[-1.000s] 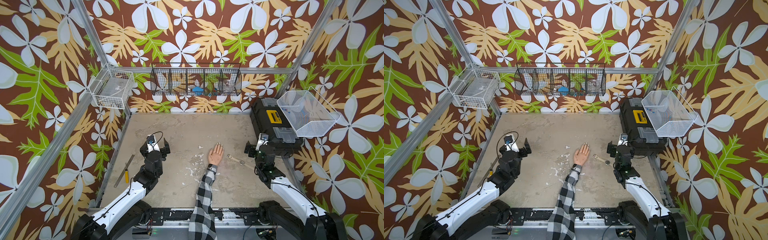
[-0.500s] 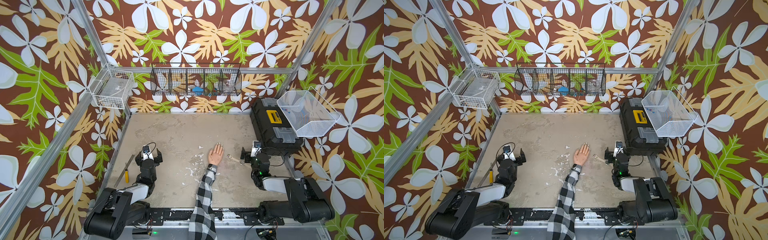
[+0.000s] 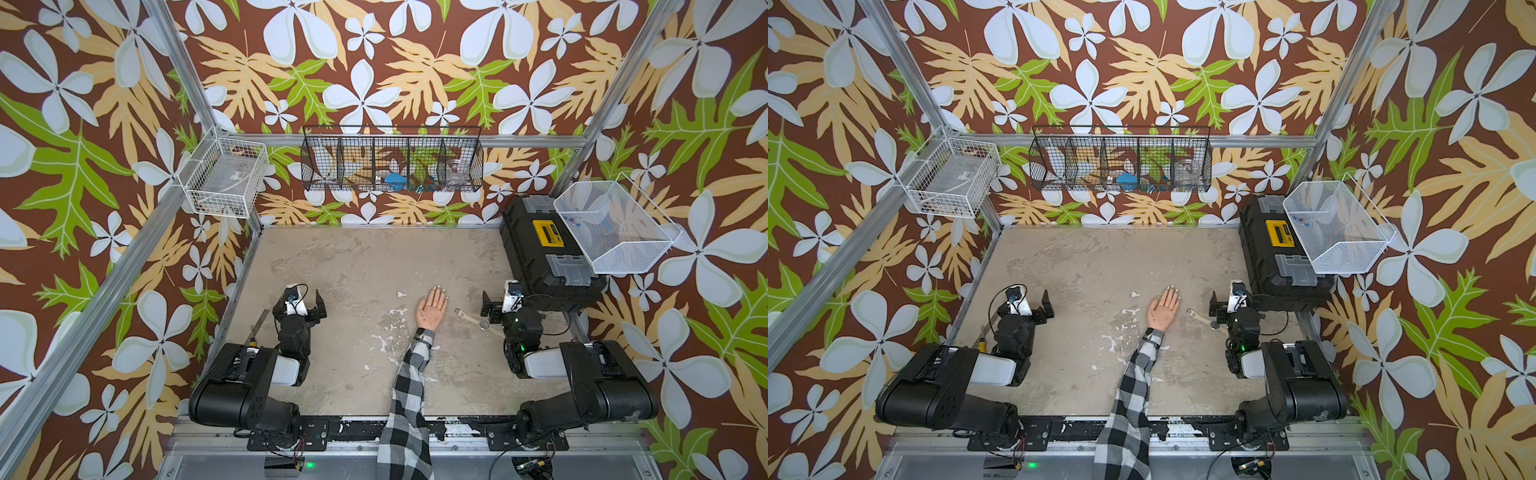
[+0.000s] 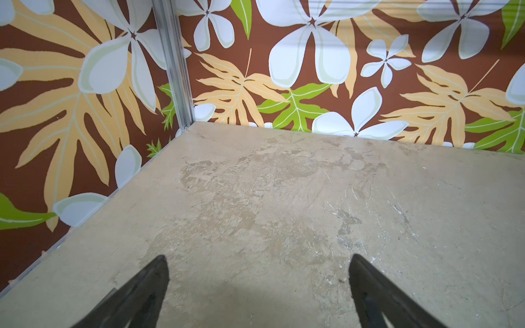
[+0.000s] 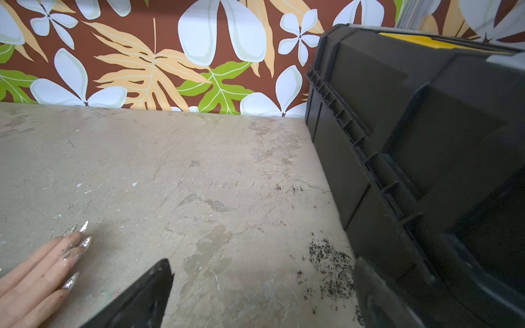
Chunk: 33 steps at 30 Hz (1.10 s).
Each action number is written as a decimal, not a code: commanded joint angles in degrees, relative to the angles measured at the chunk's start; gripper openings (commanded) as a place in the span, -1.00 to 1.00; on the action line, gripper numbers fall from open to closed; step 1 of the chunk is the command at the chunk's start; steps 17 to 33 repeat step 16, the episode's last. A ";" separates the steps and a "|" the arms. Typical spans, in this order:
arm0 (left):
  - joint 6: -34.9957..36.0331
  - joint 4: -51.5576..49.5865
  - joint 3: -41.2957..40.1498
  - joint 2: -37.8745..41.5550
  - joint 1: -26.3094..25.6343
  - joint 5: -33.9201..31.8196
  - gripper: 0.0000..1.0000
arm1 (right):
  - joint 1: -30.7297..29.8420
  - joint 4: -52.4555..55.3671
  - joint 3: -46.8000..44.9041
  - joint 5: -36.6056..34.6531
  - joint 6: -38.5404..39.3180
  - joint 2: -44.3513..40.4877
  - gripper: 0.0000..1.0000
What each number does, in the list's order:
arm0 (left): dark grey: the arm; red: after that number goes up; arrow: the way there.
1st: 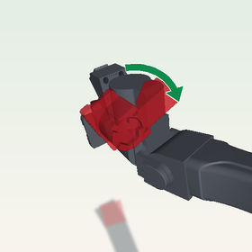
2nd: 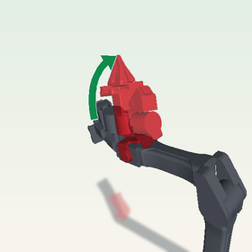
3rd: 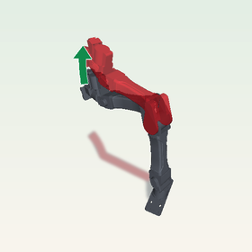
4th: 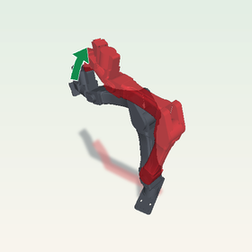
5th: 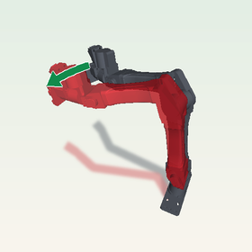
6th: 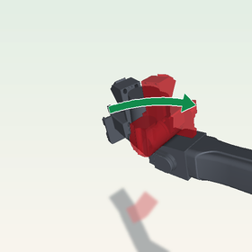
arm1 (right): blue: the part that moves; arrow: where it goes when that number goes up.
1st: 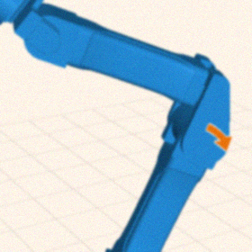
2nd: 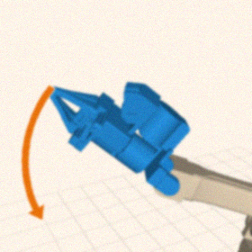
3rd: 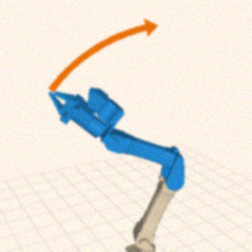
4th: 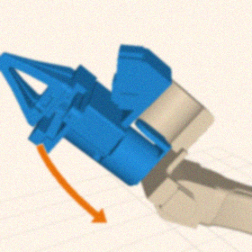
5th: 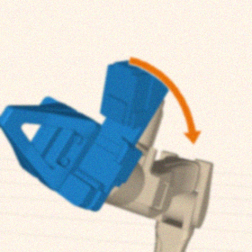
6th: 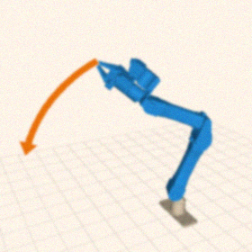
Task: Take off the watch
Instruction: Reset both arms
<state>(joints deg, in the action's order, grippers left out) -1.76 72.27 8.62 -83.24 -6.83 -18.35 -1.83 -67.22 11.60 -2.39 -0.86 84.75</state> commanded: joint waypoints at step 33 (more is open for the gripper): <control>-0.88 1.82 0.08 0.14 0.30 1.21 0.99 | 0.18 -2.80 -0.27 0.92 0.29 -0.12 1.00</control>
